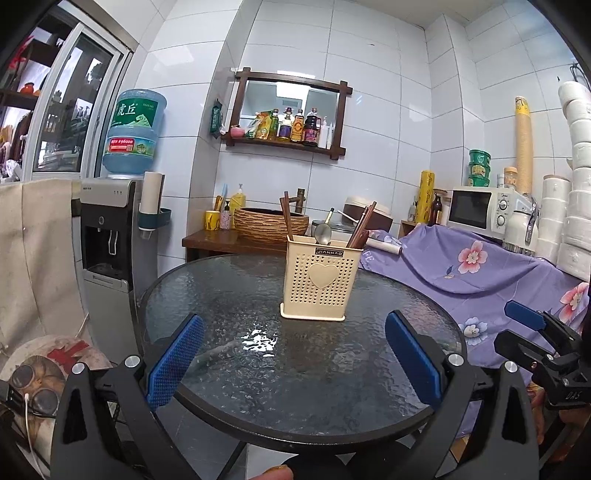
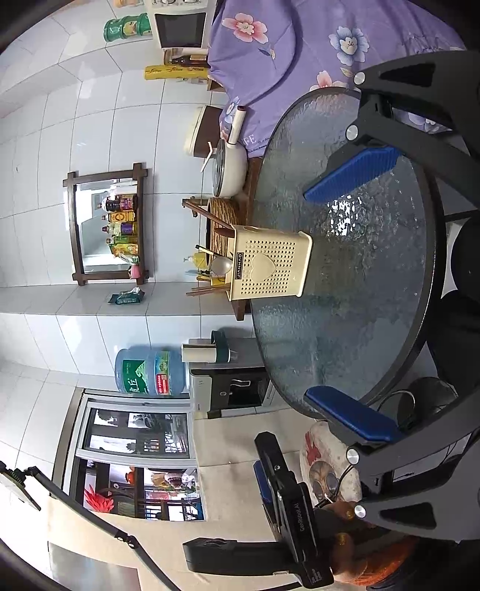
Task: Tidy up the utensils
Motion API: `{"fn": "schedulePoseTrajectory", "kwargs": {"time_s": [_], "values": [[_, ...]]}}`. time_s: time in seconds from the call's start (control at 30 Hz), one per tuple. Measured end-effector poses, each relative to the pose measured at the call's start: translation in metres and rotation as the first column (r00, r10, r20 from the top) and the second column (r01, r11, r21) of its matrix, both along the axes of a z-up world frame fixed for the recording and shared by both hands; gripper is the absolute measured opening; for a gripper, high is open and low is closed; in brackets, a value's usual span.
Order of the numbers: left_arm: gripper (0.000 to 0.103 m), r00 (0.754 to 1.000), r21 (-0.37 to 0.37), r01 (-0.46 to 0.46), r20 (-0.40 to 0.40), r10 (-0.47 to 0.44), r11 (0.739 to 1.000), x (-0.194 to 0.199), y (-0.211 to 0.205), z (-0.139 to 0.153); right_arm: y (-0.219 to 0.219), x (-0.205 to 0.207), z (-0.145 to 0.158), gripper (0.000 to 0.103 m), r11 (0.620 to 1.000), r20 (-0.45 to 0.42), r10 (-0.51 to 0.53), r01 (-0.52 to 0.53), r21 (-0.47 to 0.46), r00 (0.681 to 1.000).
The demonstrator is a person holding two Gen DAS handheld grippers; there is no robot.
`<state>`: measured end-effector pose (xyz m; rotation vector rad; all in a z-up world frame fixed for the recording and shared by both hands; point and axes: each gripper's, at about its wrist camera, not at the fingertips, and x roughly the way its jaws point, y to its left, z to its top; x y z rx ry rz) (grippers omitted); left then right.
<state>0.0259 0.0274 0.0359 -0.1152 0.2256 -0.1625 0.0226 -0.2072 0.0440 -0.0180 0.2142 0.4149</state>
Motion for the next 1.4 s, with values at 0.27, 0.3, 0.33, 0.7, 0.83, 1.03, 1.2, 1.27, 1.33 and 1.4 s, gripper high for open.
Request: {"fn": "schedulePoseTrajectory", "kwargs": {"time_s": [0.27, 0.3, 0.33, 0.7, 0.83, 1.03, 1.2, 1.27, 1.33, 1.4], "values": [[0.097, 1.0, -0.006, 0.018, -0.003, -0.018, 1.0, 0.0005, 0.0017, 0.0001, -0.0013, 0.0011, 0.0007, 0.097, 1.0, -0.001, 0.001, -0.001, 0.004, 1.0], [0.097, 1.0, -0.001, 0.018, -0.004, -0.018, 1.0, 0.0007, 0.0009, 0.0001, -0.0006, 0.0019, 0.0008, 0.097, 1.0, -0.002, -0.001, 0.001, 0.004, 1.0], [0.097, 1.0, 0.002, 0.02, -0.004, -0.02, 1.0, 0.0005, 0.0005, -0.0001, -0.0007, 0.0023, 0.0008, 0.097, 1.0, -0.004, -0.001, 0.001, 0.003, 1.0], [0.097, 0.999, -0.009, 0.04, -0.012, -0.04, 0.999, 0.0013, -0.0022, -0.0016, -0.0007, 0.0029, 0.0004, 0.097, 1.0, -0.008, -0.003, 0.003, 0.007, 1.0], [0.097, 0.999, -0.027, 0.038, -0.014, -0.038, 0.999, 0.0018, 0.0002, -0.0019, -0.0002, 0.0035, 0.001, 0.097, 1.0, -0.009, -0.004, 0.004, 0.006, 1.0], [0.097, 0.999, -0.021, 0.047, -0.013, -0.047, 0.999, 0.0021, 0.0001, -0.0013, -0.0005, 0.0041, 0.0009, 0.097, 1.0, -0.01, -0.004, 0.004, 0.008, 1.0], [0.097, 0.998, -0.011, 0.053, -0.019, -0.053, 0.999, 0.0026, -0.0016, -0.0021, 0.0004, 0.004, 0.0004, 0.097, 1.0, -0.013, -0.006, 0.006, 0.008, 1.0], [0.097, 0.998, -0.013, 0.058, -0.022, -0.058, 0.998, 0.0033, -0.0018, -0.0021, 0.0009, 0.004, 0.0002, 0.097, 1.0, -0.014, -0.006, 0.006, 0.007, 1.0], [0.097, 0.998, -0.013, 0.058, -0.023, -0.058, 0.998, 0.0036, -0.0016, -0.0021, 0.002, 0.0036, -0.0002, 0.097, 1.0, -0.015, -0.007, 0.007, 0.006, 1.0], [0.097, 0.998, -0.014, 0.057, -0.025, -0.058, 0.998, 0.0038, -0.0014, -0.0018, 0.0022, 0.0038, -0.0006, 0.097, 1.0, -0.016, -0.007, 0.007, 0.005, 1.0]]}}
